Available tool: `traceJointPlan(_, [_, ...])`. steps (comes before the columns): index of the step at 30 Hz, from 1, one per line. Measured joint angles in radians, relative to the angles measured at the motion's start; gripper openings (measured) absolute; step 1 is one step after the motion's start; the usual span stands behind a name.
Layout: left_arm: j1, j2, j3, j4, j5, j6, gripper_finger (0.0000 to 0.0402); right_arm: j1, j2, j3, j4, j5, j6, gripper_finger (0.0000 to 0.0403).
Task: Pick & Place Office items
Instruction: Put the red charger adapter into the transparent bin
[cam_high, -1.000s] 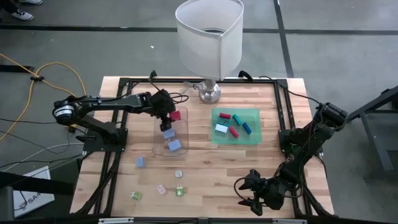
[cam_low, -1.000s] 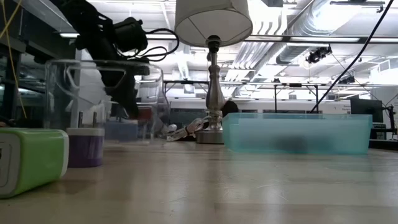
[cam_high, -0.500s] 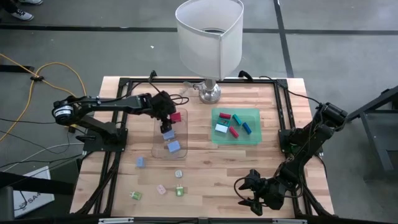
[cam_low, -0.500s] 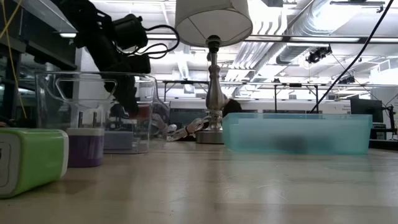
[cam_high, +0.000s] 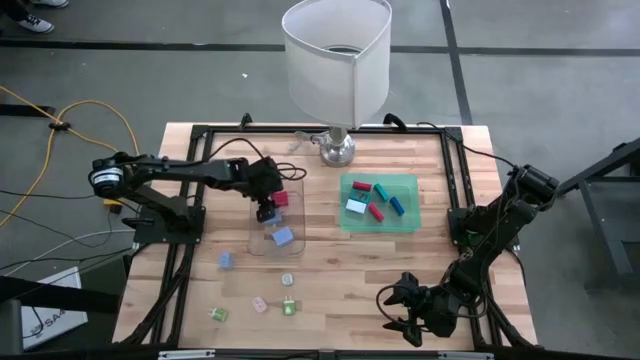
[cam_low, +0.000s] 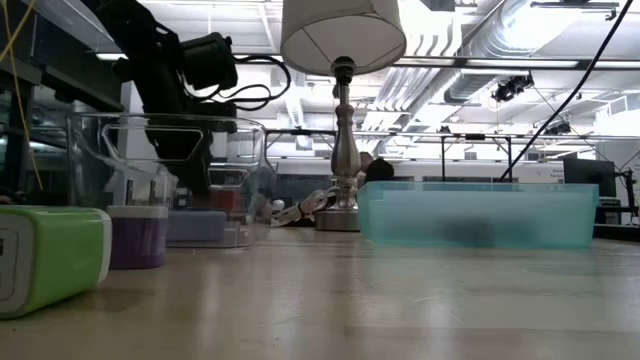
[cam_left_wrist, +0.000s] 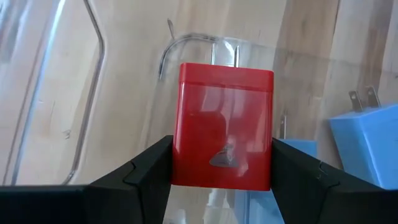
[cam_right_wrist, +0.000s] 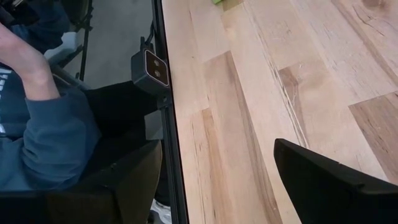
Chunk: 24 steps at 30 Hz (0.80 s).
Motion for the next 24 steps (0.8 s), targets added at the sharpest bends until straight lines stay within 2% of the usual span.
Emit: traceJointPlan(24, [0.002,-0.001,0.002,0.015,0.003,0.039,0.0218,0.0,0.0,0.0,0.0,0.0,0.0,0.0298])
